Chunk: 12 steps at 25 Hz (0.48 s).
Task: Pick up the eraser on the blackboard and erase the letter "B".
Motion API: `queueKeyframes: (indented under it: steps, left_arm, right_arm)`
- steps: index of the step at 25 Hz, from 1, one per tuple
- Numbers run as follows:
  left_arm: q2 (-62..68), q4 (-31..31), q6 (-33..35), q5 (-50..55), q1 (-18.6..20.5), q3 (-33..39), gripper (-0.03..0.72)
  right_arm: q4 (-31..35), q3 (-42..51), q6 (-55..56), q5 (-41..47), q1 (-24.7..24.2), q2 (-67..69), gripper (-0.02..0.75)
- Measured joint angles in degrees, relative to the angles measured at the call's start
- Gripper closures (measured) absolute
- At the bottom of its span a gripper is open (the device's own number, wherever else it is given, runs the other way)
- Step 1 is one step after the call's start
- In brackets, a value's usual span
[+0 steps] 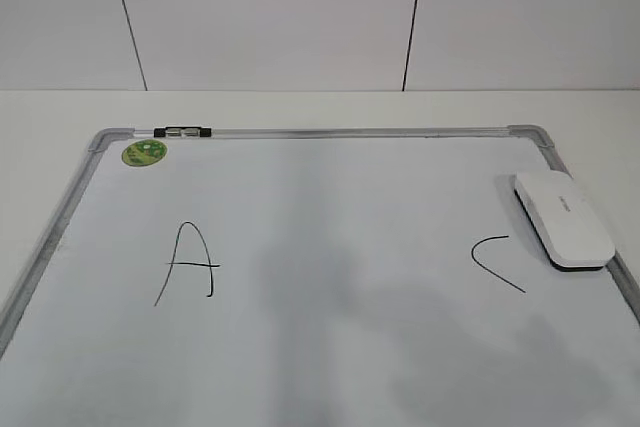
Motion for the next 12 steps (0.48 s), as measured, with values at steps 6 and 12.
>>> queueKeyframes:
  steps: [6,12]
  left_arm:
    - [-2.2,-0.1,0.0,-0.7,0.0,0.3,0.449]
    - [-3.8,-0.3,0.0,-1.0,0.0,0.4,0.452]
  right_arm:
    - [0.0,1.1,-0.1,3.9,0.0,-3.1,0.154]
    - [-0.1,1.5,-0.1,4.1,0.0,-3.2,0.154]
